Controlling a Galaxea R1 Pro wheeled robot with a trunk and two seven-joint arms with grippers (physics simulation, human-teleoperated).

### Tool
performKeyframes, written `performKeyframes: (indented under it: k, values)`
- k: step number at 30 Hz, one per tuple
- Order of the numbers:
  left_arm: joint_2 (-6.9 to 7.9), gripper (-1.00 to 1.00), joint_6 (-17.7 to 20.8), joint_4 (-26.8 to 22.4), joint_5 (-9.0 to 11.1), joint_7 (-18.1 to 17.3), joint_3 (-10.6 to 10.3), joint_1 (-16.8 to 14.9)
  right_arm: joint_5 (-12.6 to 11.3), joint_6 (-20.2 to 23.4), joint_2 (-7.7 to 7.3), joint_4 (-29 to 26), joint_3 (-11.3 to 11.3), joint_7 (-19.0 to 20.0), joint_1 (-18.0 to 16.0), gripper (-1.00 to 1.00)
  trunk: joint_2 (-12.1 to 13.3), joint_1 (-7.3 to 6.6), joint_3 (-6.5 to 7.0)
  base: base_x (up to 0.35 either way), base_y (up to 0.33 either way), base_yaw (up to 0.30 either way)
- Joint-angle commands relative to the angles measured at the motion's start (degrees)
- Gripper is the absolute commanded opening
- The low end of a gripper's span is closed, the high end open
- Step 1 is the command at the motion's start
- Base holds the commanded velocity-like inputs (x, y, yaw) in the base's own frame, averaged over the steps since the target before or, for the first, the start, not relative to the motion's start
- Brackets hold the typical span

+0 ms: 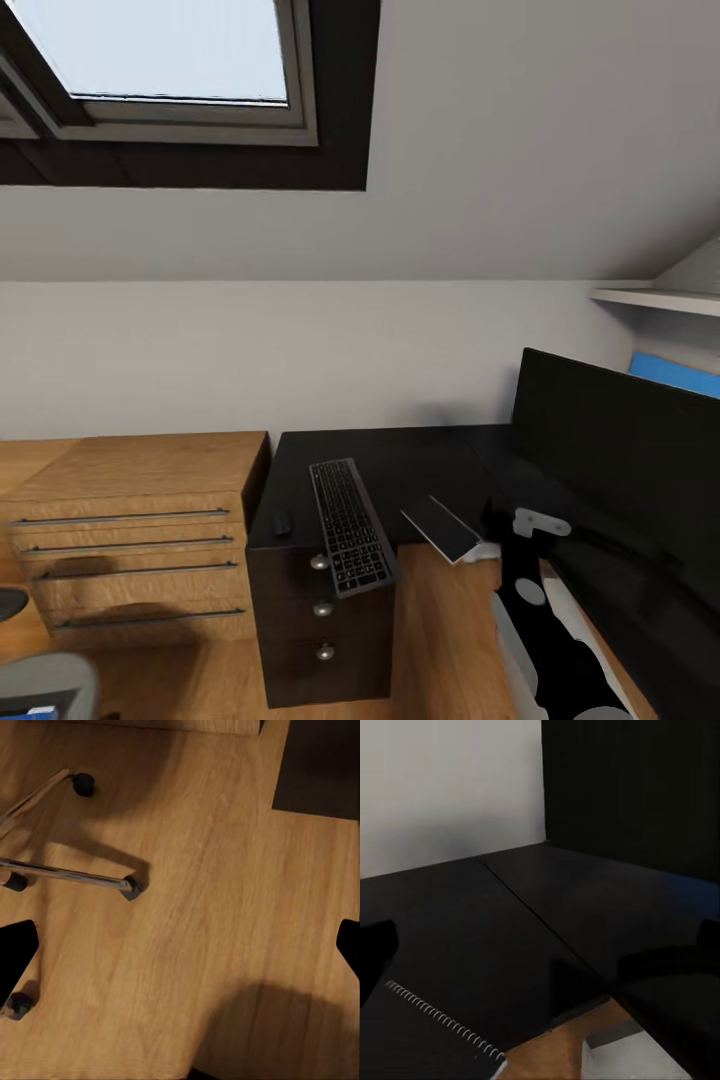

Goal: In the bedroom, organize the workspace by keeping the computer under the desk, ensuring the monitor is on the desk, placing the keyboard on the desk next to the monitor, placing the mouse on the desk next to the keyboard, moving the folder from the swivel chair onto the desk next to the mouse, stacking the notebook on top of the folder with the pen on top of the notebook, and positioning the swivel chair next to the desk.

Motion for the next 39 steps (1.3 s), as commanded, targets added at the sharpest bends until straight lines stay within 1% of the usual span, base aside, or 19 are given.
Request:
performKeyframes:
  k: [1,28,33,39]
  values:
    - [-0.01,1.0,-0.17,0.03,0.48,0.25,-0.5,-0.02,-0.45,-0.35,-0.02,0.03,0.12,-0.19,-0.05,1.0,-0.05,-0.03,-0.07,-0.327,0.017,0.0]
    - [-0.04,1.0,-0.03,0.03,0.46,0.26,-0.5,-0.04,-0.45,-0.32,-0.04,0.22,0.21,-0.19,-0.05,1.0,-0.05,-0.03,-0.07,-0.326,0.002,0.0]
    - [-0.06,1.0,-0.03,0.03,0.53,0.31,-0.5,-0.04,-0.38,-0.44,0.04,0.23,0.2,-0.1,-0.05,1.0,-0.05,-0.03,-0.05,-0.027,0.0,-0.015]
    - [-0.06,1.0,-0.03,0.03,0.54,0.3,-0.5,-0.04,-0.37,-0.44,-0.01,0.35,0.14,-0.1,-0.05,1.0,-0.05,-0.03,0.13,-0.005,0.0,-0.155]
